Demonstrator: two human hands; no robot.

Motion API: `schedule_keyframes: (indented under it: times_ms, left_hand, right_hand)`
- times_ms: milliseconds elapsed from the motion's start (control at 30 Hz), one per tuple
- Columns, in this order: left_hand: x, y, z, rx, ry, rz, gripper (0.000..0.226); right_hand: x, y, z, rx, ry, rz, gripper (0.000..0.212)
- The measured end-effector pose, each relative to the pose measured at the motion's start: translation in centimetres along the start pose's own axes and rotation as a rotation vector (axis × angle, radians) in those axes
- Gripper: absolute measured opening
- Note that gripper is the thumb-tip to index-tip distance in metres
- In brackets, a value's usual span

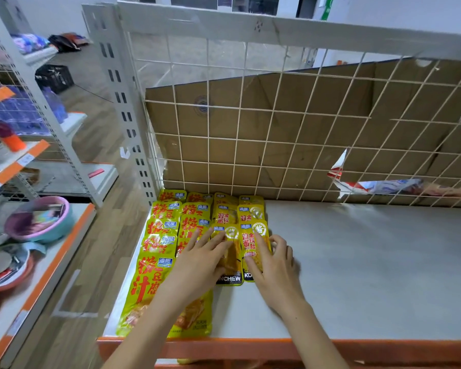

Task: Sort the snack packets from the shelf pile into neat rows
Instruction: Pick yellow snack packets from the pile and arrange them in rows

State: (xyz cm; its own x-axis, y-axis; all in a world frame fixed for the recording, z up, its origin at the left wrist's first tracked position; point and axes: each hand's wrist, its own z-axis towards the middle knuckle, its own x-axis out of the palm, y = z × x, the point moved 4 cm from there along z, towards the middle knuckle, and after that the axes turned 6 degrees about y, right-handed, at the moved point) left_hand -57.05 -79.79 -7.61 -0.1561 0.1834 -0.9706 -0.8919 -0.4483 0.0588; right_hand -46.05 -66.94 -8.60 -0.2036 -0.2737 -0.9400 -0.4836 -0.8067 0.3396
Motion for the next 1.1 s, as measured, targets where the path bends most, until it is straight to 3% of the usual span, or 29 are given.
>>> schedule_keyframes:
  times_ms: [100,267,833,1033,1100]
  left_hand:
    - [-0.5,-1.2,-0.2,-0.043,-0.061,-0.085,0.057]
    - [0.5,-1.9,-0.2,-0.063,0.021,-0.117,0.072]
    - [0.4,-1.5,0.2,-0.041,-0.024,-0.139,0.065]
    - [-0.6,-1.2,1.0,-0.040,0.202,-0.204,0.062]
    - [-1.1,-1.5,1.7,-0.060,0.263,-0.127,0.060]
  right_hand:
    - [0.1,-0.1,-0.1,-0.035,-0.043,0.071,0.068]
    - [0.4,-0.1,-0.5,-0.076,-0.023,0.017,0.064]
    - [0.1,0.8,-0.4,-0.030,-0.050,-0.071,0.048]
    - [-0.7,1.3,-0.7,-0.044,0.065,-0.080,0.049]
    - [-1.6,1.3,-0.7,-0.048,0.099,-0.036,0.051]
